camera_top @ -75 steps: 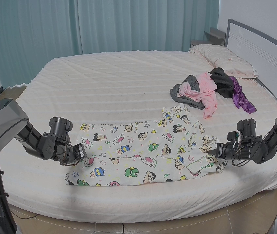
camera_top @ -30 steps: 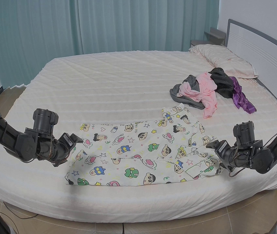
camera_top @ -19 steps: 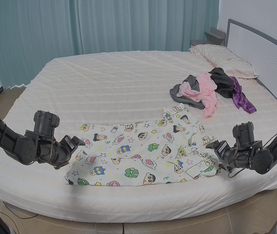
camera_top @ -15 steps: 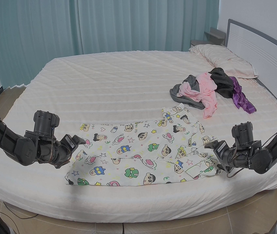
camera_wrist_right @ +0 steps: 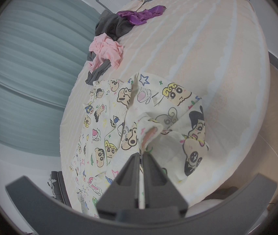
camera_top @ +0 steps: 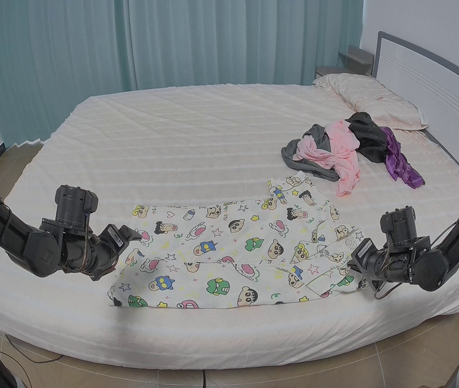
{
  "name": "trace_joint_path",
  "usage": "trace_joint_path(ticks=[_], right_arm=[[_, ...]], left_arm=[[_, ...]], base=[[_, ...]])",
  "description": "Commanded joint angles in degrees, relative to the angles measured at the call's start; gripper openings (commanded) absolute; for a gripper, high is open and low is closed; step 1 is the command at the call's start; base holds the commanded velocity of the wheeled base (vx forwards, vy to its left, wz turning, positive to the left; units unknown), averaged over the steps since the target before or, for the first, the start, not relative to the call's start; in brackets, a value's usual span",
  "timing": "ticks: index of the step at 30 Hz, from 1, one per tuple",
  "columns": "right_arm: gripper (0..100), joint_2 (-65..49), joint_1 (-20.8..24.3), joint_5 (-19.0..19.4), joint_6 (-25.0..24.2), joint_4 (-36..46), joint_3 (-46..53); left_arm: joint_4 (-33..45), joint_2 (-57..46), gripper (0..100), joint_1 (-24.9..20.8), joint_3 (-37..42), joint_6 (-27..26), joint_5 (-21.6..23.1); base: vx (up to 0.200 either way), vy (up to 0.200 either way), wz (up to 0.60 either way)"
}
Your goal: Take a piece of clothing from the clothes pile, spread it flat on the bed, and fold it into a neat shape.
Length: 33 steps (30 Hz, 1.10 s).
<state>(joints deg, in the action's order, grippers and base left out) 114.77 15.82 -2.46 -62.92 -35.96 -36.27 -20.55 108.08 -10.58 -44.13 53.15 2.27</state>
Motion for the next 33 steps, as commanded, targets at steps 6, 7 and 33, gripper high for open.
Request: trace_joint_path(ticks=[6,7,33], right_arm=[[0,-6.6,1.3,-0.2,0.2,3.0,1.2],[0,-7.3,1.4,-0.2,0.2,4.1,0.9],[100,-10.5,6.9,-4.1,0.3,8.1,8.3]], left_arm=[[0.1,0.2,100,-0.1,0.1,0.0,0.0],[0.0,0.2,100,-0.1,0.1,0.0,0.0],[0.1,0.2,100,-0.8,0.5,0.0,0.1]], base=[[0.0,0.0,0.0],[0.0,0.0,0.0],[0.0,0.0,0.0]])
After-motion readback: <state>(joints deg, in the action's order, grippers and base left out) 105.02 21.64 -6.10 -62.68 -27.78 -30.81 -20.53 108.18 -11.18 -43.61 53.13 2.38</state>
